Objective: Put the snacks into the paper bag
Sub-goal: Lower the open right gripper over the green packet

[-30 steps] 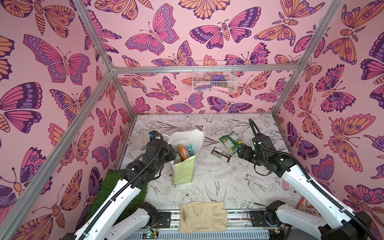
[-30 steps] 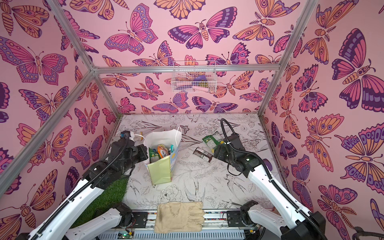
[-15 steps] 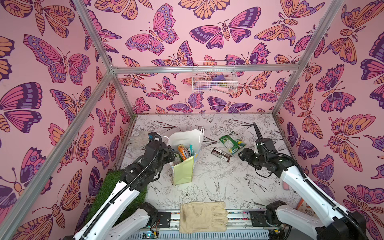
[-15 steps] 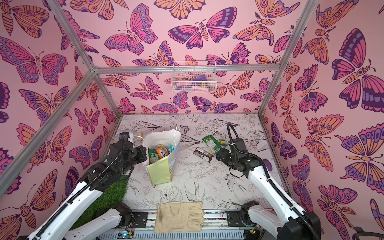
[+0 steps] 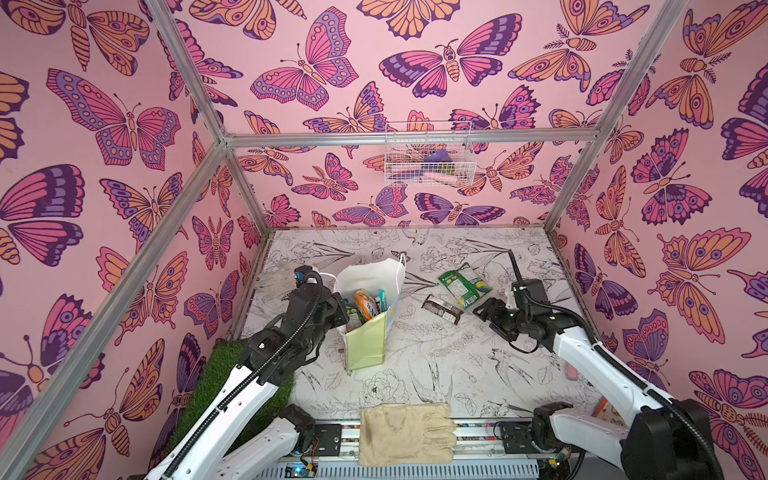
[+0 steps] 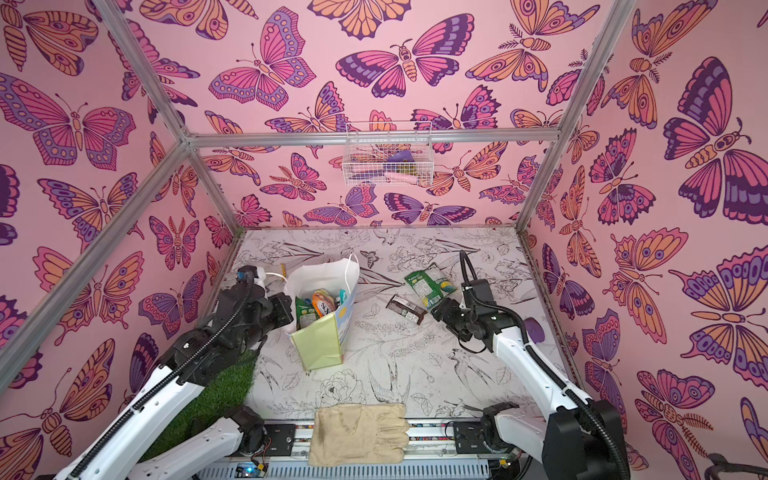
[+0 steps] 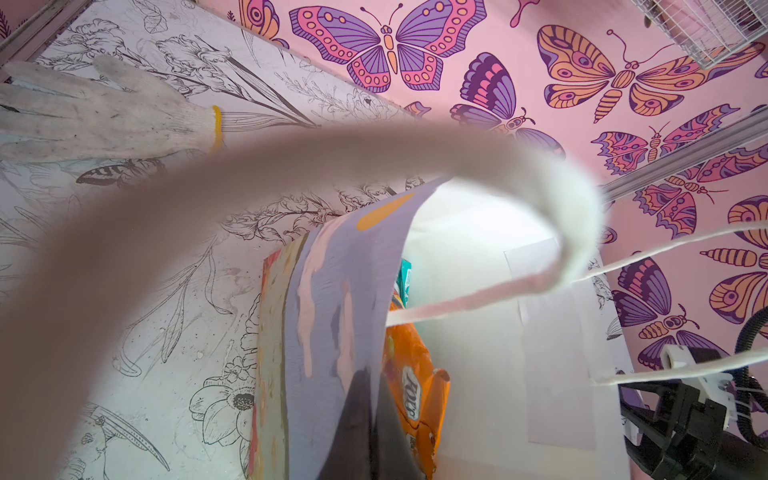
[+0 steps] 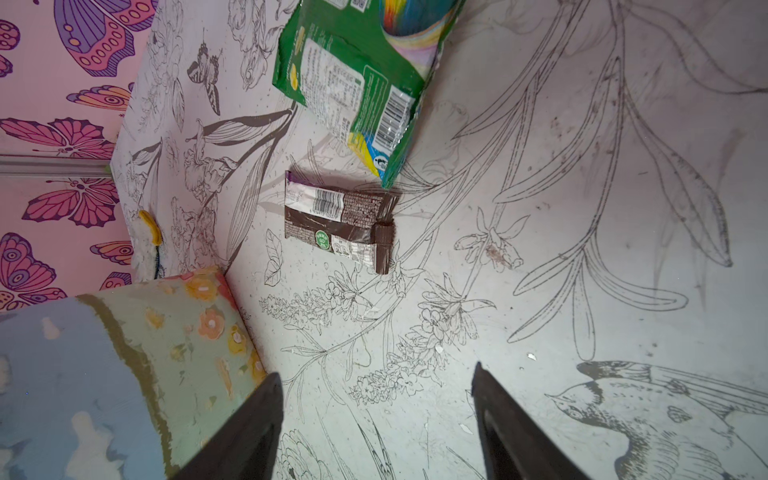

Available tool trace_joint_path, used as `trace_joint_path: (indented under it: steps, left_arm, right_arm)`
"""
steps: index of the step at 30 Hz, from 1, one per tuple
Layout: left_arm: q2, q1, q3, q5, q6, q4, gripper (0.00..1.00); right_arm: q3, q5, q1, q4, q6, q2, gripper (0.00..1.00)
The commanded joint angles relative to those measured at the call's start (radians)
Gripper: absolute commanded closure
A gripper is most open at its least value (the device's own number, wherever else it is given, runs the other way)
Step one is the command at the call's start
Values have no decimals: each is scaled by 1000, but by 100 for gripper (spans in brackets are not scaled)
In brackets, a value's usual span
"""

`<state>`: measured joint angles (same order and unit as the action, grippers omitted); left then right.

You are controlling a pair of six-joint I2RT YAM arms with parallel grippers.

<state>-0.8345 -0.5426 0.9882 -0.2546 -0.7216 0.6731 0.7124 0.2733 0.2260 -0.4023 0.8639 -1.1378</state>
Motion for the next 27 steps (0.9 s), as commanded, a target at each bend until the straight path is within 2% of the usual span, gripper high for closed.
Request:
trace_joint_path:
  steps: [1,27]
  left_arm:
    - [21,4,-18,-5,8,-29,100]
    - [37,6,-38,-3,-3,-23,100]
  right_arm:
    - [-26,3,-21,52,21,-8,27]
    - [-145,-13,-46,263,74,-54,32]
